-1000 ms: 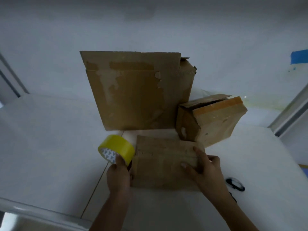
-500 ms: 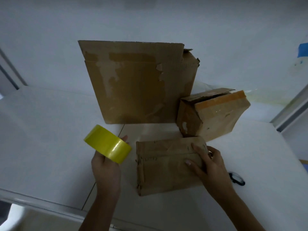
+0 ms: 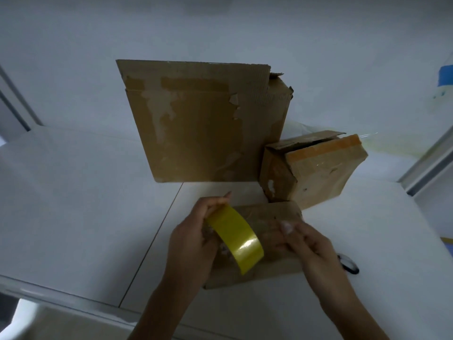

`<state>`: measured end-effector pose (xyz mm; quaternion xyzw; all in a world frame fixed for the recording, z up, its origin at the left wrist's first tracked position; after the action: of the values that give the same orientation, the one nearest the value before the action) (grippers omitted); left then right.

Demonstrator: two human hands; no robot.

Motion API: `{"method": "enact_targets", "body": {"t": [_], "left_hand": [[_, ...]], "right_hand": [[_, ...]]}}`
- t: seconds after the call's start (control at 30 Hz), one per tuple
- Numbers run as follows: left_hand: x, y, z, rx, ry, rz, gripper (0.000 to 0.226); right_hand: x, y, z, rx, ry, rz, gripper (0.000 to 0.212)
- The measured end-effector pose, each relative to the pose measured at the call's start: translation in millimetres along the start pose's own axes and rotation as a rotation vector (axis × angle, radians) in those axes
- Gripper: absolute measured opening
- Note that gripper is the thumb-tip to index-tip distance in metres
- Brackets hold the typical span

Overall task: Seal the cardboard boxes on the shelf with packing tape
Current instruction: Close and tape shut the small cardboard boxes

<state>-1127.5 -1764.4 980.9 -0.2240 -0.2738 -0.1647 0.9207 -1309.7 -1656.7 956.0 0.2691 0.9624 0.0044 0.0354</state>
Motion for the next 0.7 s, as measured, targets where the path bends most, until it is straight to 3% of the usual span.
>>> {"method": "enact_targets", "body": {"t": [0.13,0.23,0.4,0.53,0.63,0.7], "left_hand": [[-23.9,5.0,22.8,-0.069,-0.014,-0.166,0.054],[-32.8,9.6,30.9,-0.097,0.057,-0.24,0.069],[-21.0,12.4,41.2,-0.371,-0.196,-0.182,0.071],[-23.5,21.0,43.2,-0.644,-0.415,-0.185,0.084],[-21.3,25.7,37.8,-0.72,-0.546,-0.156,0.085],[-20.4,28.0,35.3,-0.73,-0.599,-0.14,0.087]], "right_hand": [[-50.8,15.8,-7.6,-0.075,-0.048,-0.251,0.044],[-76.6,23.0,-4.3,-0.196,-0.192,-0.351,0.047],[-64.8,11.0,-2.6,-0.213,-0.102,-0.225,0.028],[-54.2,5.1,-4.4,-0.196,0.135,-0.249,0.017],[-61.8,10.7,-0.4,-0.314,0.062,-0.322,0.016],[-63.3,10.4,-5.4,-0.289,0.13,-0.304,0.014]]}}
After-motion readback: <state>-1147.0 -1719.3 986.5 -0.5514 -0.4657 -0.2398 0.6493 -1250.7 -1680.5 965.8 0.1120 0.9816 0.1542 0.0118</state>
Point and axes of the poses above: each hand's wrist, its own y-axis away from the middle knuckle, its own x-axis out of the back of the hand, z = x × y, the point moved 10 cm from there along -y, towards the middle knuckle, and after that the axes turned 11 degrees about -y, right-handed, at the moved point
